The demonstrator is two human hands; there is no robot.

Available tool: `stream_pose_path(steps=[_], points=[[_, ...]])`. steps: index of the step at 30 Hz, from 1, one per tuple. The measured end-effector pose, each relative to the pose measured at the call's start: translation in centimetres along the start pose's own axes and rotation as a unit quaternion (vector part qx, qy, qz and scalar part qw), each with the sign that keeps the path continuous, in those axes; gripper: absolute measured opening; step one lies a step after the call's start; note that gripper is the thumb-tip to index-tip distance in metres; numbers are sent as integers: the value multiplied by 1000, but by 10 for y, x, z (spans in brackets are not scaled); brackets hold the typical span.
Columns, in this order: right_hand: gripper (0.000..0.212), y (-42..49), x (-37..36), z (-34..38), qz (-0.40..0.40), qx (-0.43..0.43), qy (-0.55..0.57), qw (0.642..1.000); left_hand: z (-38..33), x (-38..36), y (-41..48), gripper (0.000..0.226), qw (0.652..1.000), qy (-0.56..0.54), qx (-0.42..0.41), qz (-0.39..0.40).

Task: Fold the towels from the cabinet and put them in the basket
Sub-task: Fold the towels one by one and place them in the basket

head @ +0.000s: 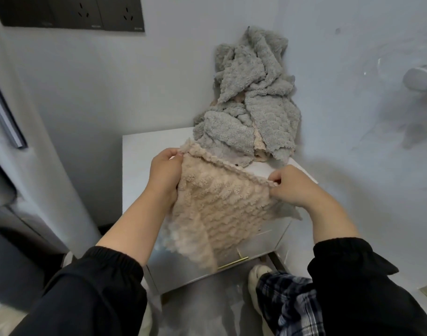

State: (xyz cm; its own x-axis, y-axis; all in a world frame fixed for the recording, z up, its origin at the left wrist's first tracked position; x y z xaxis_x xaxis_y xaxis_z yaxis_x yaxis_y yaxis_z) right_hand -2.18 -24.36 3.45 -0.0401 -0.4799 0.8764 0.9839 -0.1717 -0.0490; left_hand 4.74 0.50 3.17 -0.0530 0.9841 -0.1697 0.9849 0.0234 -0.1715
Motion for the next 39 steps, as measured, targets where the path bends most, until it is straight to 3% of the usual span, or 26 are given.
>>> stream_pose_path(steps=[2, 5, 7, 10, 13, 15, 18, 24, 27, 28, 30, 33, 37, 39], points=[[34, 3, -1, -6, -19, -7, -18, 1000, -3, 0, 0, 20, 1000, 23, -1, 2], [28, 6, 13, -12, -122, -51, 26, 991, -2, 2, 4, 12, 996, 83, 7, 31], [35, 5, 21, -11, -169, -55, 55, 983, -4, 2, 6, 15, 986, 156, -8, 61], [43, 2, 24, -12, -147, -55, 69, 985, -10, 11, 11, 16, 978, 202, -39, 40], [25, -2, 16, -14, -60, -45, 105, 992, -19, 29, 20, 7, 978, 199, -60, 1], [25, -3, 13, -17, -49, -48, 84, 994, -18, 36, 25, 24, 973, 223, -49, 13], [31, -2, 17, -24, -96, -87, 3, 992, -11, 36, 28, 46, 957, 286, -28, 41], [52, -4, 23, -33, -193, -155, 48, 968, -10, 34, 26, 10, 938, 339, -72, 21], [44, -3, 24, -43, -218, -170, 94, 957, -20, 34, 24, 9, 908, 399, -128, -22], [35, -2, 24, -45, -217, -166, 98, 957, -22, 35, 25, 9, 914, 385, -126, -31], [20, 1, 23, -49, -215, -168, 114, 955, -18, 40, 26, 8, 958, 277, -71, -29], [17, 2, 20, -51, -221, -180, 231, 931, -7, 38, 25, 8, 994, 102, 29, -2], [13, 3, -2, -29, -111, -191, 511, 831, 5, 32, 31, 23, 992, -31, 123, 21], [21, 5, -10, -19, -51, -182, 565, 803, 7, 33, 35, 36, 988, -57, 139, 21]])
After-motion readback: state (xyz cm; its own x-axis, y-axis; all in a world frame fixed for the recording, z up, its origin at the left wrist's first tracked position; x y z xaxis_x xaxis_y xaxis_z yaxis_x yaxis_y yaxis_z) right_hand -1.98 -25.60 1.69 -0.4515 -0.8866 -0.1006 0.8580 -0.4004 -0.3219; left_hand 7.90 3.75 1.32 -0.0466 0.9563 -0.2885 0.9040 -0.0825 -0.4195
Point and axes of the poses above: each hand's wrist, its own y-axis towards the middle knuckle, its own x-axis out of the back of the hand, z = x × y, the point moved 6 cm from there along y, towards the middle knuckle, and after that the axes turned 2 degrees about x, right-handed, at the moved point
